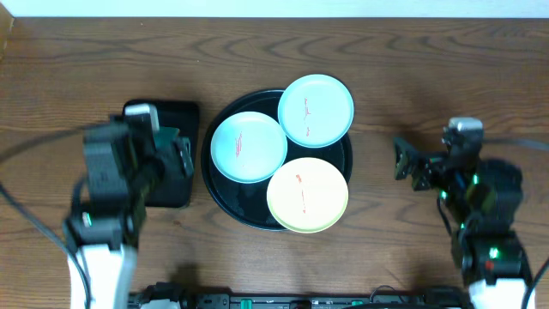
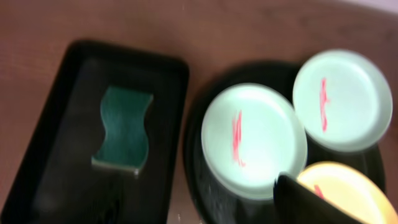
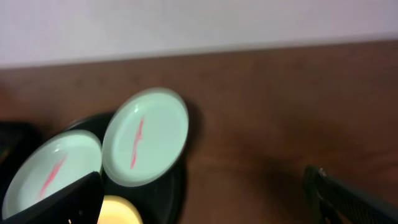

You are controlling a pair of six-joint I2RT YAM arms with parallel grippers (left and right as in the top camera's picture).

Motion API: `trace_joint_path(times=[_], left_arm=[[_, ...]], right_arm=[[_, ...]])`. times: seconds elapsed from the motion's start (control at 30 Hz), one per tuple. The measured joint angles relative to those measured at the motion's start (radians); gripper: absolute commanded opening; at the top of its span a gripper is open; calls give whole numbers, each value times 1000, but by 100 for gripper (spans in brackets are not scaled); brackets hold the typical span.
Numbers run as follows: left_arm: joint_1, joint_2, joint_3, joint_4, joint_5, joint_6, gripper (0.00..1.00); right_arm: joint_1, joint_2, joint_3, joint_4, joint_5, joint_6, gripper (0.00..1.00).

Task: Clean dirty plates on tray and stack at the side
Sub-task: 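Reach the right gripper to the top pale green plate's rim and grasp it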

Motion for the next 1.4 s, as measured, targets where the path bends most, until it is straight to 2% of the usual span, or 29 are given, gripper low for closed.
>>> trace_joint_path(times=[0.13, 0.23, 0.37, 0.63, 0.77, 1.0, 1.03, 1.13, 1.17, 1.4], left_arm=[[0, 226, 279, -271, 13, 0, 77], [0, 358, 426, -362, 18, 2, 77], [0, 459, 483, -364, 16, 26, 77], [0, 552, 483, -353, -54, 94, 76], [0, 554, 483, -350, -72, 137, 77], [1, 554, 483, -343, -167, 137, 76], [2, 554, 483, -342, -175, 135, 76], [17, 554, 483, -341, -195, 131, 77], [26, 554, 483, -341, -198, 131, 76], [65, 554, 483, -336, -217, 131, 76]], right_arm=[[0, 172, 167, -185, -45, -23, 99], [0, 296, 301, -331, -68, -35, 99], [0, 428, 427, -377, -114, -39, 99], [12, 560, 444, -272, -279, 4, 99], [102, 647, 484, -315, -282, 63, 99], [316, 878, 762, -465, -233, 106, 99], [340, 910, 801, -481, -229, 109, 96], [399, 1000, 882, -489, -209, 143, 63], [422, 1030, 896, -483, -196, 169, 58], [533, 1154, 902, -463, -33, 351, 50]])
